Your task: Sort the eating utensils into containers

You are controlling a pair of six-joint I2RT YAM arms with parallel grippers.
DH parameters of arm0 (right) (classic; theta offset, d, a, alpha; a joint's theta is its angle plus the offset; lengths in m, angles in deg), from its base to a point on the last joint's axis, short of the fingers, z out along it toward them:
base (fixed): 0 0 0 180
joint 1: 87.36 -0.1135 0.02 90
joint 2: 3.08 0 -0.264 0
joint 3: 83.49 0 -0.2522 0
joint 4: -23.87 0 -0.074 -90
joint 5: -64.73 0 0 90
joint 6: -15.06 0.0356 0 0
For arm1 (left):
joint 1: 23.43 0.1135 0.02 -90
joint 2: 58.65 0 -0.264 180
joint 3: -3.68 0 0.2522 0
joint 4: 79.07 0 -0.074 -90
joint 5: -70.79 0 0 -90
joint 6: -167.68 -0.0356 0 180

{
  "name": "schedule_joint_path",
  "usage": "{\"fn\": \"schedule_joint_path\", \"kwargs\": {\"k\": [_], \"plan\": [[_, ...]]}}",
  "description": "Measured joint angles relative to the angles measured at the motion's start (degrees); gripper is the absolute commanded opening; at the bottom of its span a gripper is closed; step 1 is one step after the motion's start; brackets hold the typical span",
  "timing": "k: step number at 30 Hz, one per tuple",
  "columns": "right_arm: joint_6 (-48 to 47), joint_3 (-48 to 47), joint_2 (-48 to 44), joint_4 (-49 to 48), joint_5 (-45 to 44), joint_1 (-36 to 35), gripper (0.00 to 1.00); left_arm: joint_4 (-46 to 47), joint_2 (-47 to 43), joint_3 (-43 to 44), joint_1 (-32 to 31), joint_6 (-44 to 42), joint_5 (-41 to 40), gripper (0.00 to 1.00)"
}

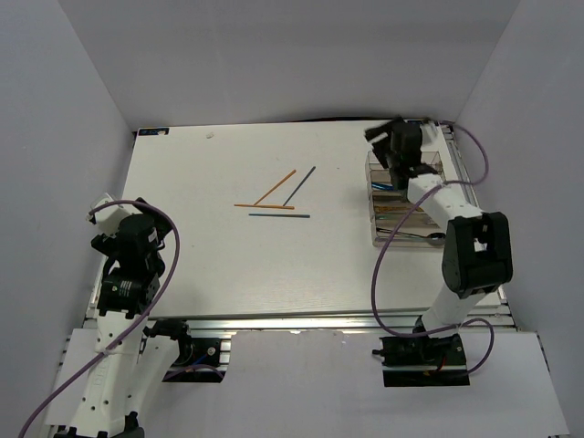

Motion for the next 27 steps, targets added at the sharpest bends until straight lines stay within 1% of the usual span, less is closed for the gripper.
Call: {"fn": "schedule_joint_path", "kwargs": {"k": [3, 4, 5, 7, 8, 9, 11, 12, 14, 16, 20, 26, 27], "plan": [[-19.74, -17.68, 6.08, 4.52, 13.51, -4.50, 0.72, 0.00, -0.04, 0.00, 0.00, 0.00, -0.02, 0.98], [-27.08, -25.35, 9.51, 7.06, 18.32, -6.64, 0.71, 0.00, -0.07, 0.00, 0.00, 0.00, 0.00, 0.98], [-33.86, -32.22, 12.72, 11.54, 21.44, -8.76, 0.71, 0.02, -0.11, 0.00, 0.00, 0.00, -0.02, 0.98], [-45.70, -45.79, 19.37, 21.77, 24.11, -13.44, 0.70, 0.02, -0.13, 0.00, 0.00, 0.00, -0.02, 0.98], [-51.06, -49.94, 22.01, 26.21, 24.50, -15.85, 0.70, 0.00, -0.11, 0.00, 0.00, 0.00, -0.02, 0.98], [-55.52, -51.60, 23.63, 29.81, 24.52, -18.01, 0.69, -0.02, -0.11, 0.00, 0.00, 0.00, -0.04, 0.98], [-63.69, -50.14, 25.27, 36.52, 24.28, -22.36, 0.68, 0.00, -0.11, 0.00, 0.00, 0.00, -0.04, 0.98], [-67.19, -47.95, 25.86, 39.12, 24.24, -24.48, 0.65, 0.00, -0.11, 0.00, 0.00, 0.00, -0.04, 0.98], [-72.08, -44.09, 26.88, 43.91, 24.61, -27.58, 0.63, 0.00, -0.09, 0.00, 0.00, 0.00, -0.02, 0.98], [-75.47, -41.83, 28.22, 48.00, 25.62, -29.20, 0.61, 0.00, -0.04, 0.00, 0.00, 0.00, -0.02, 0.98], [-79.25, -41.92, 29.94, 51.28, 25.99, -28.61, 0.59, 0.00, 0.11, 0.00, 0.00, 0.00, -0.02, 0.98], [-83.52, -43.56, 31.67, 52.09, 25.07, -27.19, 0.53, 0.00, 0.55, 0.00, 0.00, 0.00, 0.00, 0.98], [-84.11, -43.76, 32.11, 52.37, 24.74, -27.19, 0.51, 0.00, 0.66, 0.00, 0.00, 0.00, 0.02, 0.98]]}}
